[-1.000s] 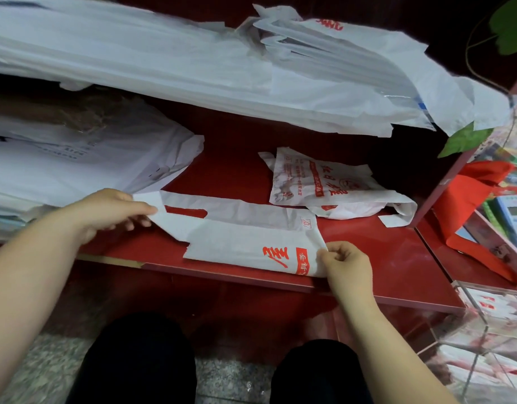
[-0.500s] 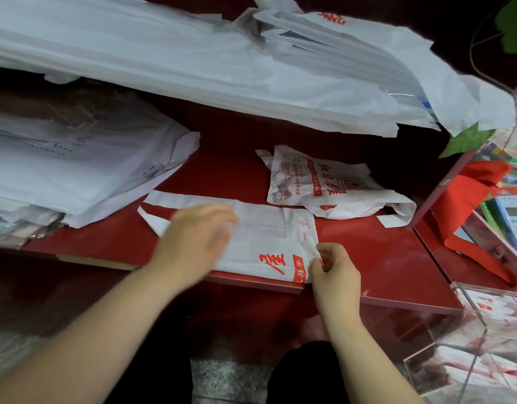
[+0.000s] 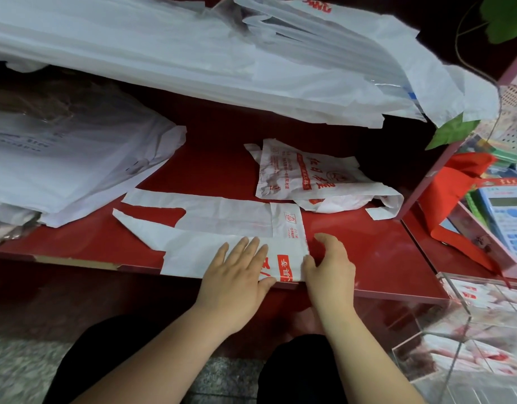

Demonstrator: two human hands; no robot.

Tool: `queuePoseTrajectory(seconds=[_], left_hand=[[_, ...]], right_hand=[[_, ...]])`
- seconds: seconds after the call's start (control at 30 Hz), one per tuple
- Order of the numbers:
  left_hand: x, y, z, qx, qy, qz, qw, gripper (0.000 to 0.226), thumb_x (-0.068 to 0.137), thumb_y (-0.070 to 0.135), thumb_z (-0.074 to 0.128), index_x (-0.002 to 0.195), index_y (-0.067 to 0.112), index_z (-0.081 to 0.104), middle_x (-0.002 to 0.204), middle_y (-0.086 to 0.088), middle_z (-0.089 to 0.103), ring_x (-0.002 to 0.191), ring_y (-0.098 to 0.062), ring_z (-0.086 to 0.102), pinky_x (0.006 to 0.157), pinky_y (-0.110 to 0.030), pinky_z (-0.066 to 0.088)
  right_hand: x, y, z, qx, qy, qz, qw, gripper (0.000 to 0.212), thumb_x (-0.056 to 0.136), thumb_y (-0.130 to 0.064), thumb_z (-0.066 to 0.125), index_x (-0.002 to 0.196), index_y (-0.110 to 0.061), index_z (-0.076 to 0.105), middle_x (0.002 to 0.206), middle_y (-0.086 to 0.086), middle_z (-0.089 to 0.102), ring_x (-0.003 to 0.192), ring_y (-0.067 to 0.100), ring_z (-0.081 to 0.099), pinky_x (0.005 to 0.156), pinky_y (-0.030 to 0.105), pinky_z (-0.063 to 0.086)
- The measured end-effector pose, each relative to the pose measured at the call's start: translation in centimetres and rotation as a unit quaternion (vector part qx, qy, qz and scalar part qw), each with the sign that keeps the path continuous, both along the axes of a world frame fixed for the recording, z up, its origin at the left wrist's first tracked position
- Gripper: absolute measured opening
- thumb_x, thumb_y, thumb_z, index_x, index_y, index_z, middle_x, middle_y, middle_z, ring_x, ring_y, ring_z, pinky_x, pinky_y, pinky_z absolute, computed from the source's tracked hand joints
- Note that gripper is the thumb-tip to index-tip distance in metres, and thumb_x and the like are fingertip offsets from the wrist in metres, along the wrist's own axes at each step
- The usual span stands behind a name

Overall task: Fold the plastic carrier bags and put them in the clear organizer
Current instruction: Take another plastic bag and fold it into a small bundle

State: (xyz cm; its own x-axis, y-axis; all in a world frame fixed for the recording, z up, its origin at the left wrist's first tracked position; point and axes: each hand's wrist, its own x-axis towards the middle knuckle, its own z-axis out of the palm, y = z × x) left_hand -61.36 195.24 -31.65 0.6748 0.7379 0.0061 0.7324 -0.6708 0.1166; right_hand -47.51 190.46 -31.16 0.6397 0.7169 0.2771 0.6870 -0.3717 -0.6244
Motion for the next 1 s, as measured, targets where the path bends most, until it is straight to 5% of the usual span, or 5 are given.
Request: queuePoseTrajectory(seconds=[0.37, 0.5, 0.8, 0.93, 1.0], left_hand=[[-1.6, 0.9, -0.1, -0.009, 0.005, 0.052, 0.999, 0.122, 0.044, 0.08, -0.033, 0.148, 0.022, -0.006, 0.156, 0.001, -0.011, 0.142, -0.013, -0.012, 0.112, -0.03, -0.011], [-6.4, 4.6, 1.0, -0.018, 0.006, 0.172, 0.985, 0.068, 0.093, 0.058, 0.009, 0.149, 0.021, 0.002, 0.157, 0.001, -0.004, 0.143, -0.014, -0.005, 0.114, -0.033, -0.002], [-12.0, 7.8, 2.3, 0.019, 0.008, 0.25, 0.968, 0.045, 0.101, 0.031, 0.021, 0.143, 0.019, 0.031, 0.151, 0.002, 0.027, 0.14, -0.015, 0.02, 0.112, -0.032, 0.007], [-7.3, 3.7, 2.4, 0.138, -0.182, 0.058, 0.972, 0.04, 0.087, 0.018, 0.036, 0.105, 0.004, 0.069, 0.106, -0.013, 0.068, 0.1, -0.031, 0.065, 0.093, -0.036, 0.042], [-3.6, 0.7, 2.4, 0.078, -0.164, -0.037, 0.983, 0.046, 0.089, 0.027, 0.031, 0.117, 0.009, 0.063, 0.121, -0.006, 0.062, 0.112, -0.022, 0.059, 0.098, -0.035, 0.041]], right_hand=[[0.3, -0.3, -1.7, -0.056, -0.238, 0.22, 0.945, 0.04, 0.083, -0.026, 0.038, 0.099, -0.009, 0.07, 0.105, 0.008, 0.07, 0.098, 0.025, 0.066, 0.091, 0.04, 0.033], [0.4, -0.4, -1.5, -0.06, -0.234, 0.214, 0.946, 0.043, 0.083, -0.028, 0.036, 0.103, -0.01, 0.07, 0.109, 0.007, 0.068, 0.103, 0.024, 0.064, 0.093, 0.042, 0.03], [0.4, -0.5, -1.8, -0.092, -0.272, 0.192, 0.938, 0.041, 0.082, -0.028, 0.037, 0.099, -0.014, 0.071, 0.105, 0.002, 0.07, 0.098, 0.019, 0.067, 0.091, 0.041, 0.033], [0.1, -0.4, -1.7, -0.104, -0.228, 0.205, 0.946, 0.047, 0.082, -0.03, 0.032, 0.104, -0.011, 0.07, 0.111, 0.005, 0.068, 0.105, 0.022, 0.064, 0.096, 0.04, 0.029], [-0.2, -0.5, -1.7, -0.091, -0.232, 0.217, 0.944, 0.044, 0.082, -0.027, 0.035, 0.102, -0.009, 0.07, 0.109, 0.009, 0.068, 0.101, 0.026, 0.065, 0.093, 0.037, 0.032]])
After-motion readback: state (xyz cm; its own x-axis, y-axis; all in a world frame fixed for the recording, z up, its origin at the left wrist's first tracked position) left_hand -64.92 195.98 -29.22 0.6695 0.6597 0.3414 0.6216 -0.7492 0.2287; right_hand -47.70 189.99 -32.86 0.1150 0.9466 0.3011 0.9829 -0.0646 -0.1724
